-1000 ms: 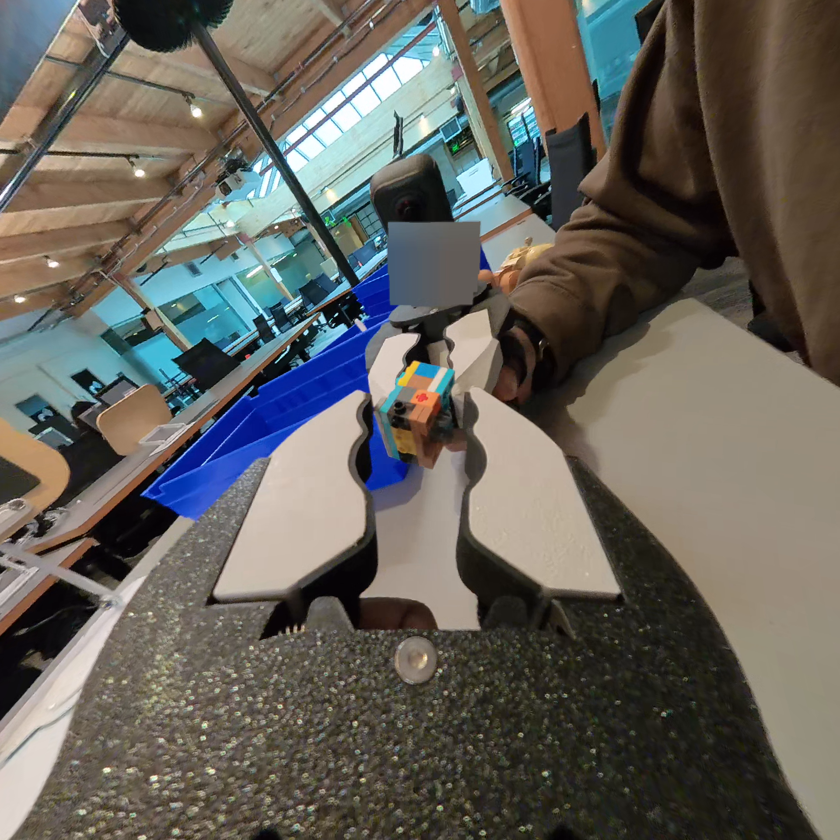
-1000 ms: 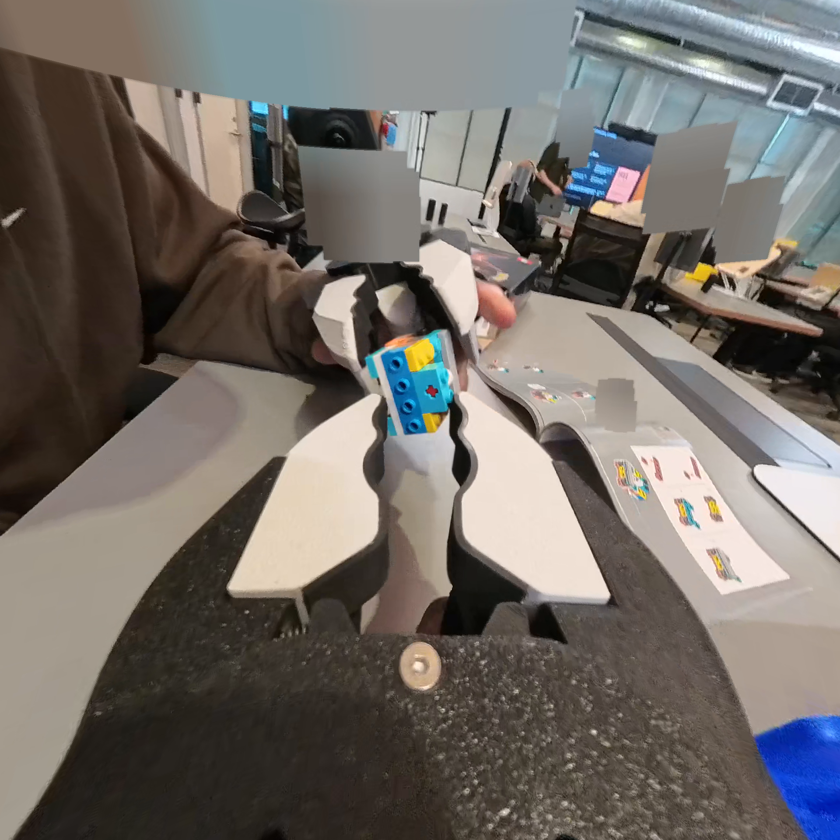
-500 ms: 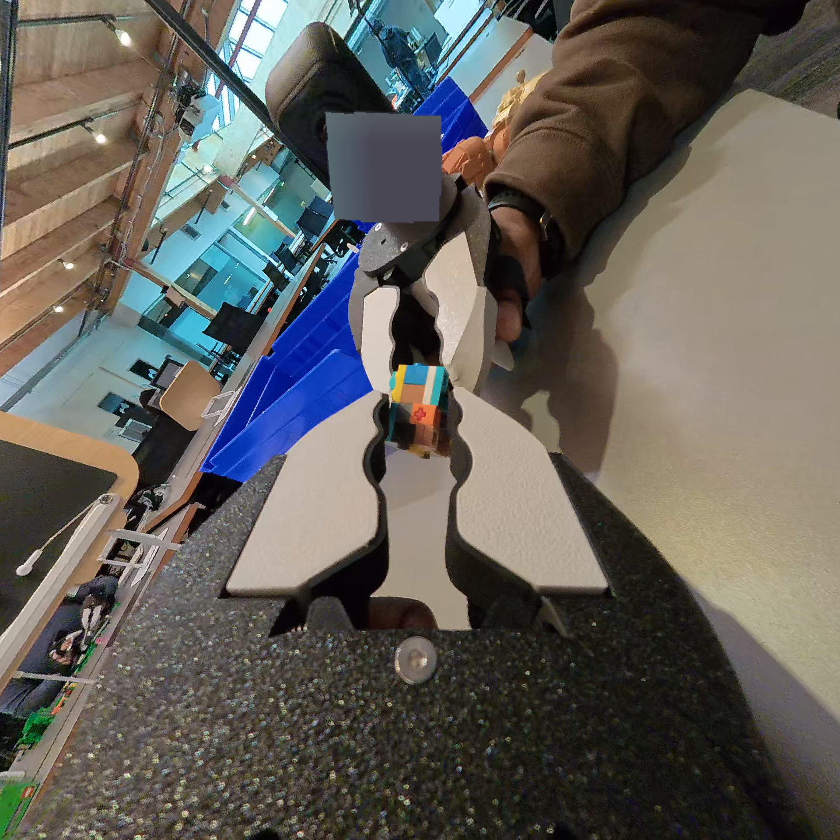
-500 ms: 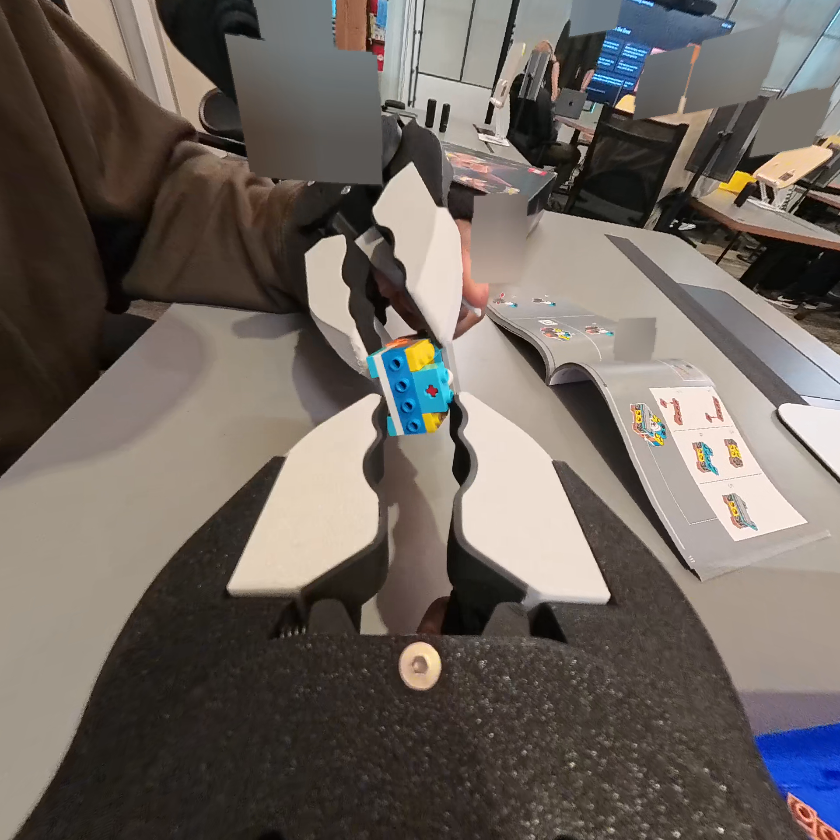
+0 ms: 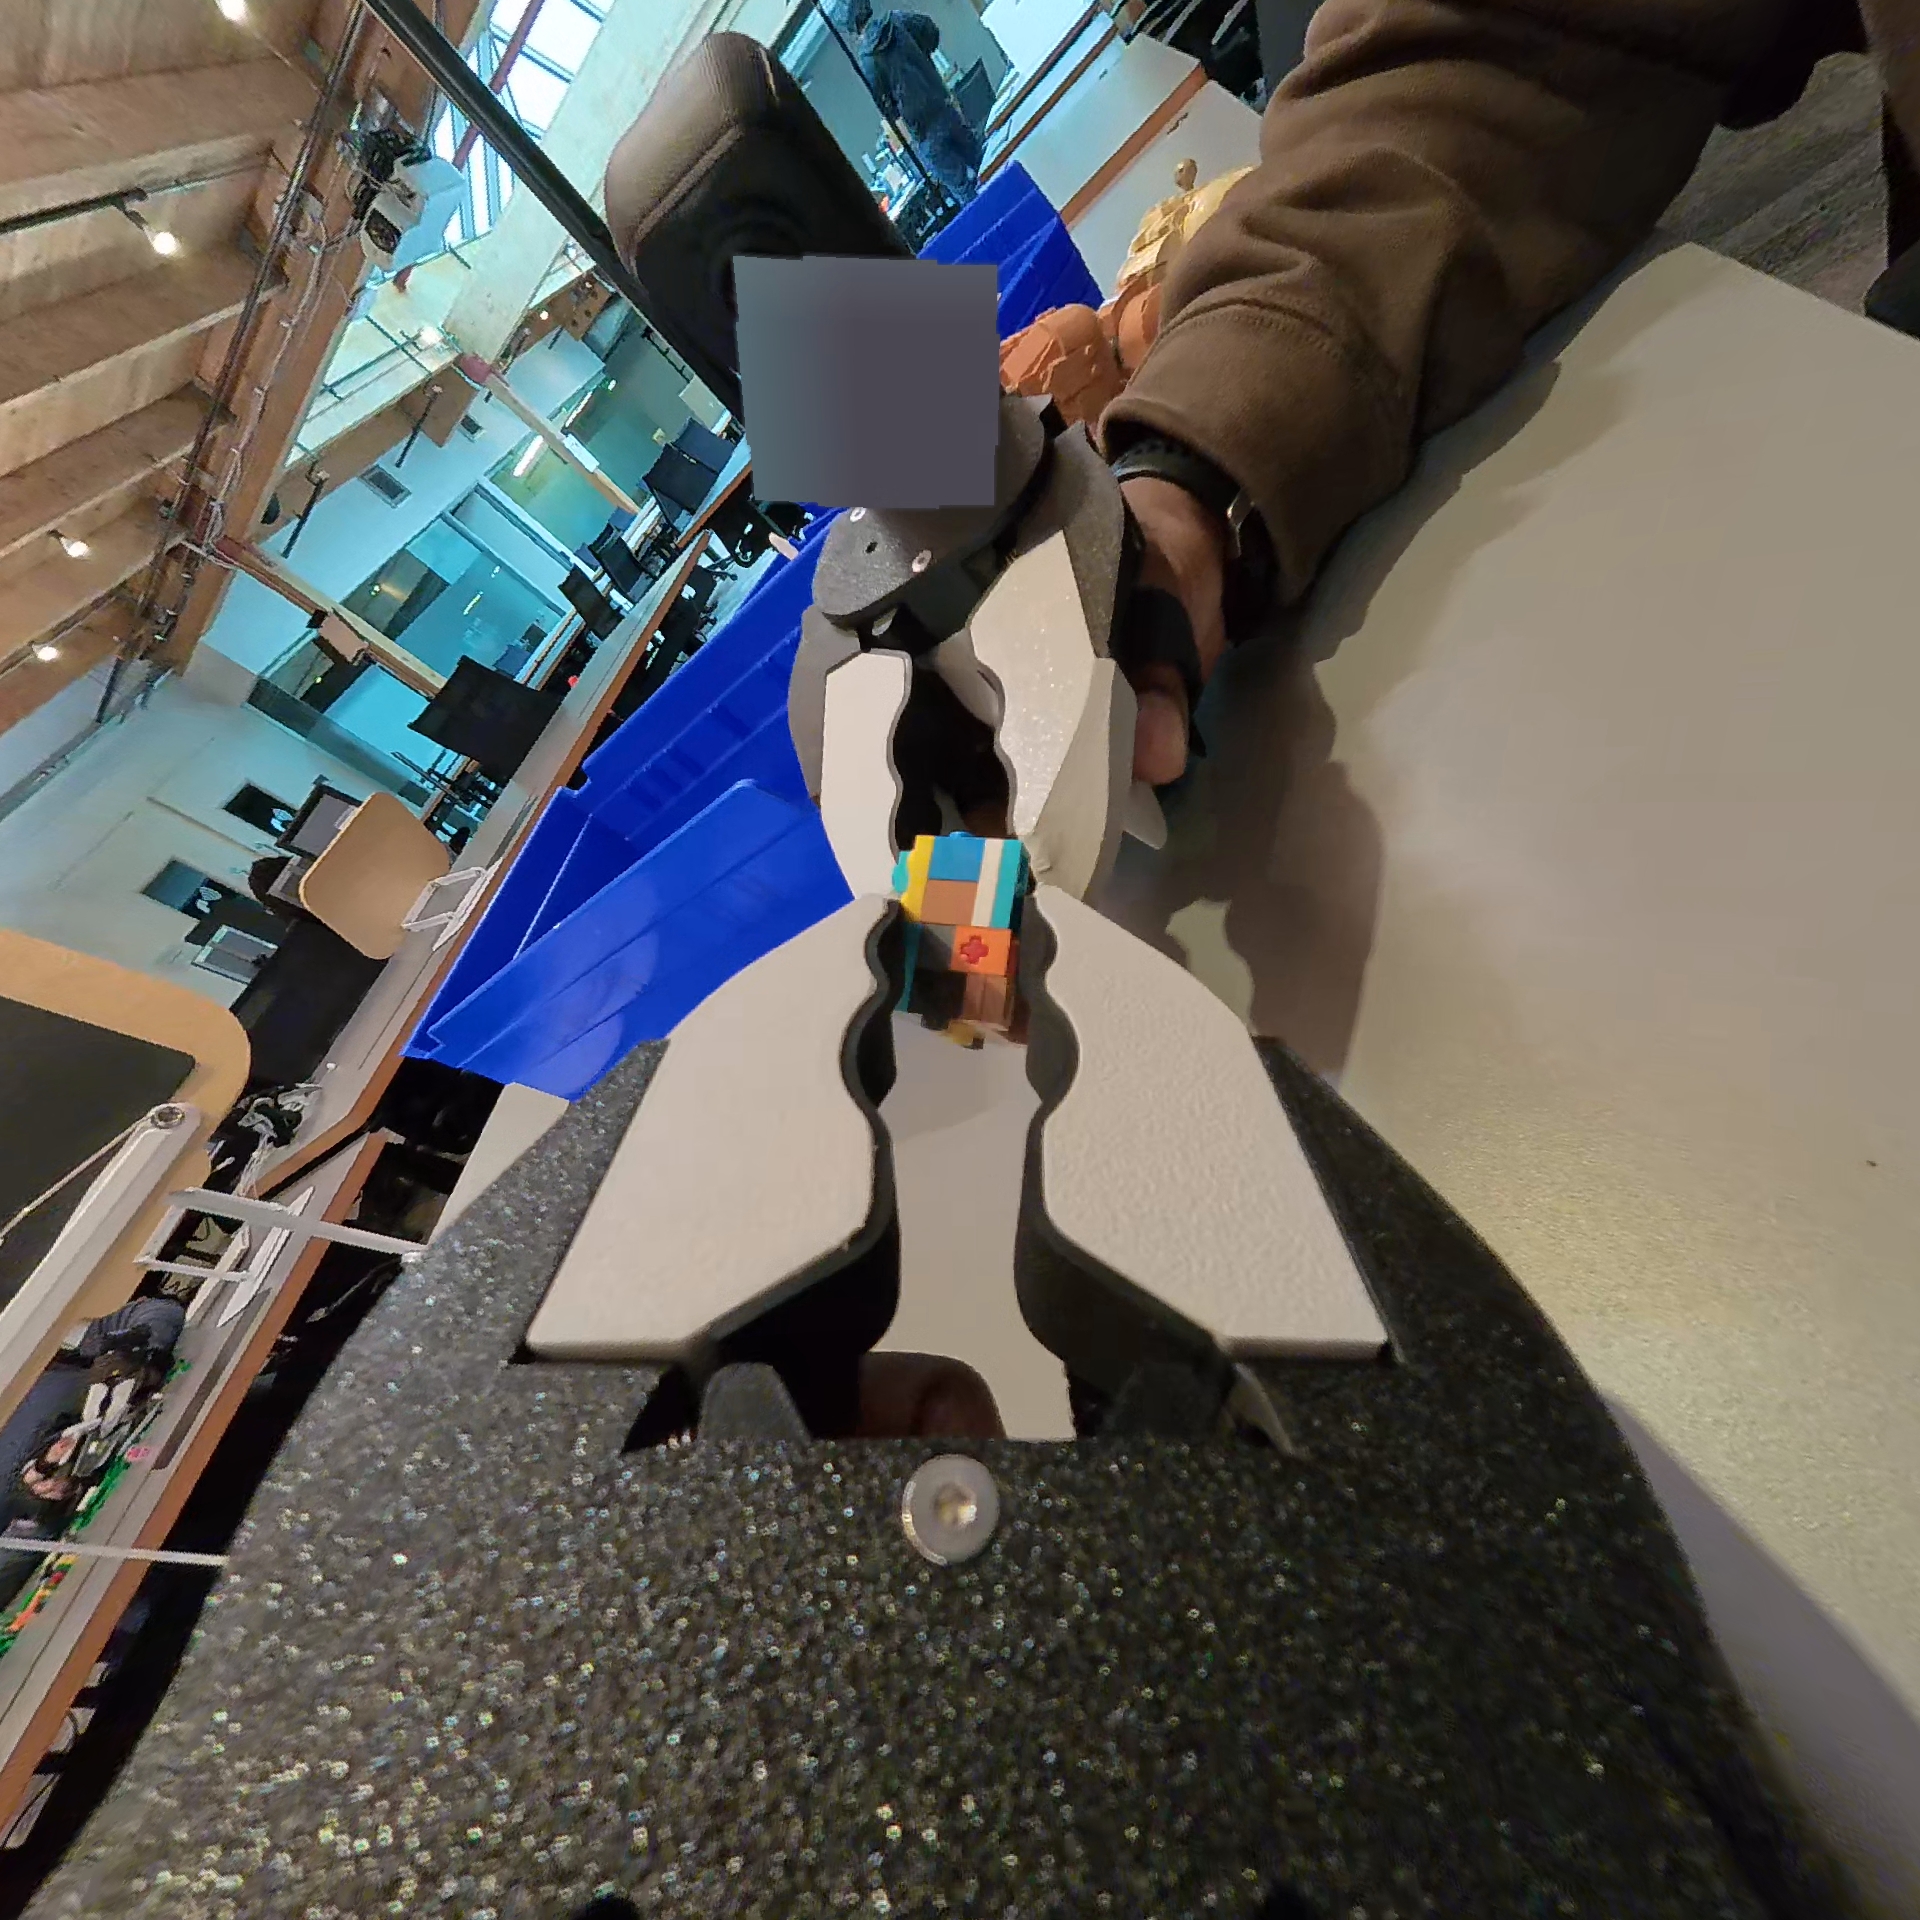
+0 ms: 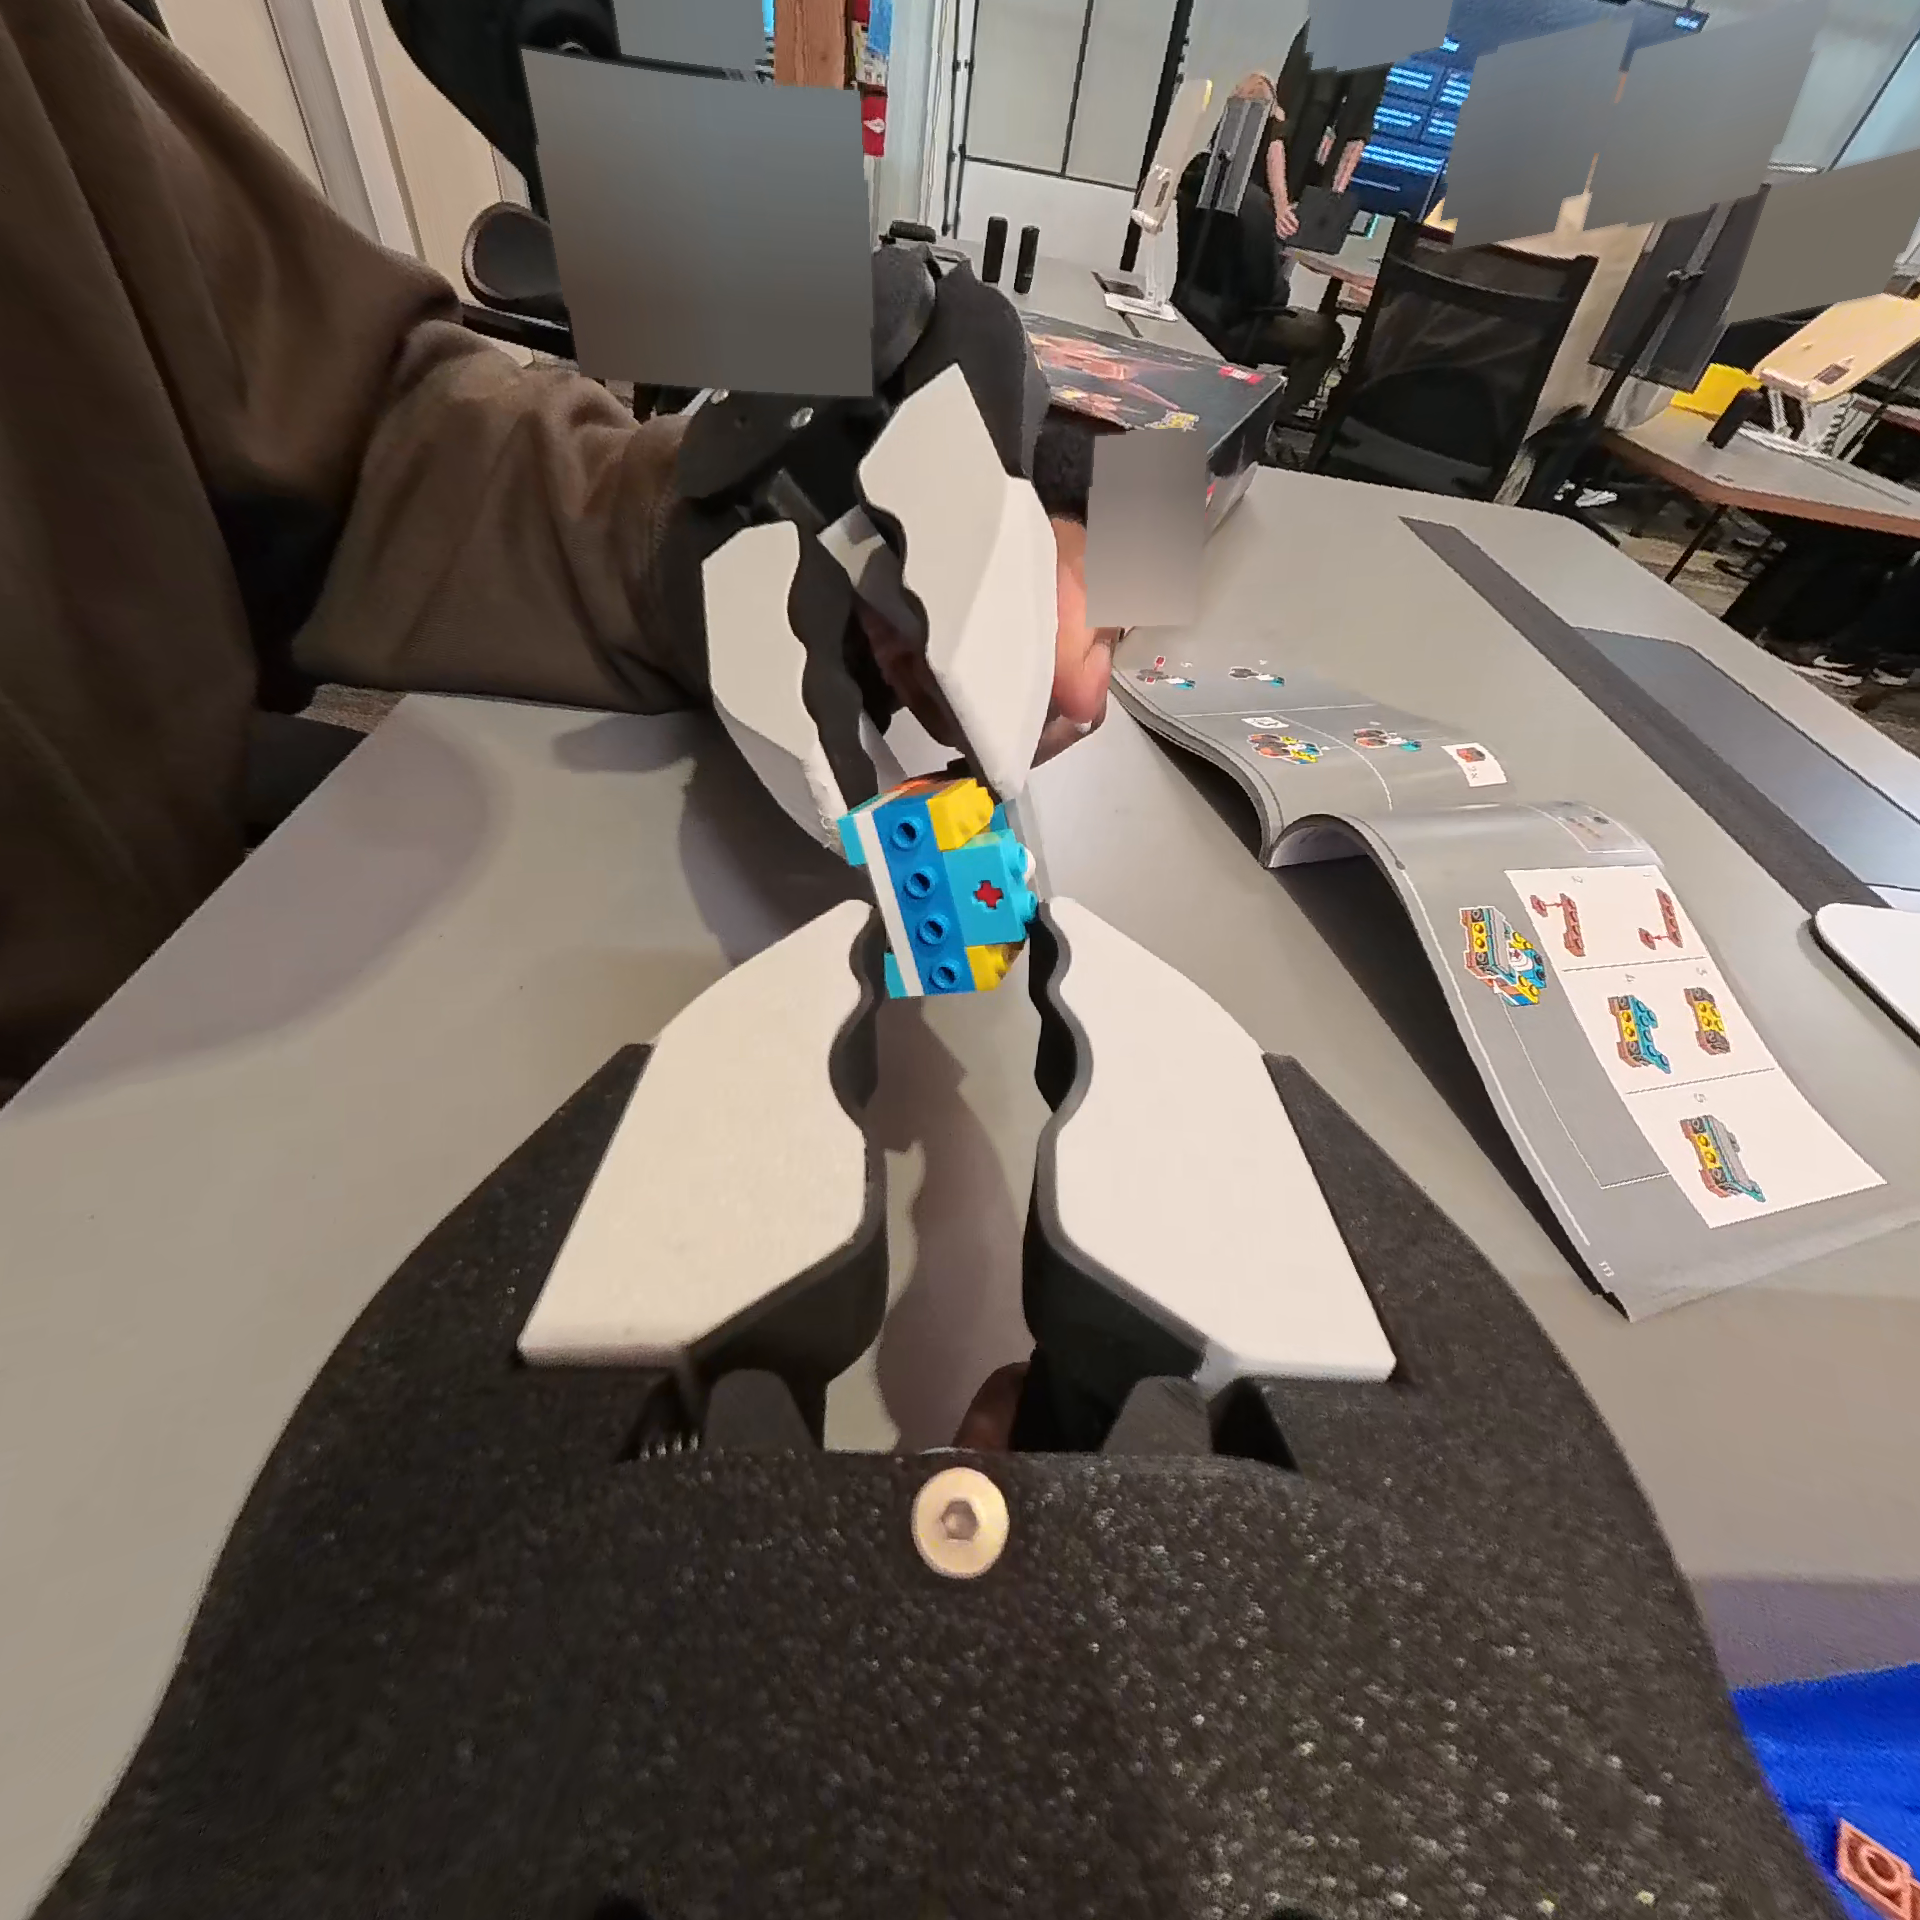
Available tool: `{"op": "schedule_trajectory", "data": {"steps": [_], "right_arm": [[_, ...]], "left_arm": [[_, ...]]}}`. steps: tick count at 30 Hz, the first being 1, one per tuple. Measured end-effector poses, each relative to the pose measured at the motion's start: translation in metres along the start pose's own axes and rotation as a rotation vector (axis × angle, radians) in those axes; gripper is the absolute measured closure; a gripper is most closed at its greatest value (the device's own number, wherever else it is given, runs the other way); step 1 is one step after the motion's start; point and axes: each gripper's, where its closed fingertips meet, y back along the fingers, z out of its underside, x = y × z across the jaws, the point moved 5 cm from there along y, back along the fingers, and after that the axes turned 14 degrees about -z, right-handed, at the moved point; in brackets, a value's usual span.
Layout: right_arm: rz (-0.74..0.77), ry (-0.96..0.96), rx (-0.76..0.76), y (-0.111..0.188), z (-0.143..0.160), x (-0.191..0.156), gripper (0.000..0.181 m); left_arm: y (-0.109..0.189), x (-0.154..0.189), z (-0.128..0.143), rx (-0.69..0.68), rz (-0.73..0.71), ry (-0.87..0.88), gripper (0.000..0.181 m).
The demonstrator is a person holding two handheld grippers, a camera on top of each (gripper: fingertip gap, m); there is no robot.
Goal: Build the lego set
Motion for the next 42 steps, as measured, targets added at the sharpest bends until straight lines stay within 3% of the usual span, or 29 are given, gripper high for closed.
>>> {"op": "schedule_trajectory", "data": {"steps": [6, 10, 22, 42], "right_arm": [[0.001, -0.014, 0.049, 0.005, -0.002, 0.003, 0.155], [-0.035, -0.026, 0.1, 0.008, -0.005, 0.001, 0.155], [-0.146, -0.017, 0.148, 0.005, -0.009, -0.011, 0.155], [-0.165, -0.022, 0.117, 0.001, -0.006, -0.013, 0.156]], "left_arm": [[-0.001, -0.005, -0.003, 0.044, -0.038, 0.08, 0.156], [0.007, -0.014, -0.006, 0.092, -0.01, 0.193, 0.137], [0.012, -0.006, -0.005, 0.124, 0.122, 0.28, 0.157], [0.011, -0.004, -0.004, 0.151, 0.181, 0.353, 0.158]]}}
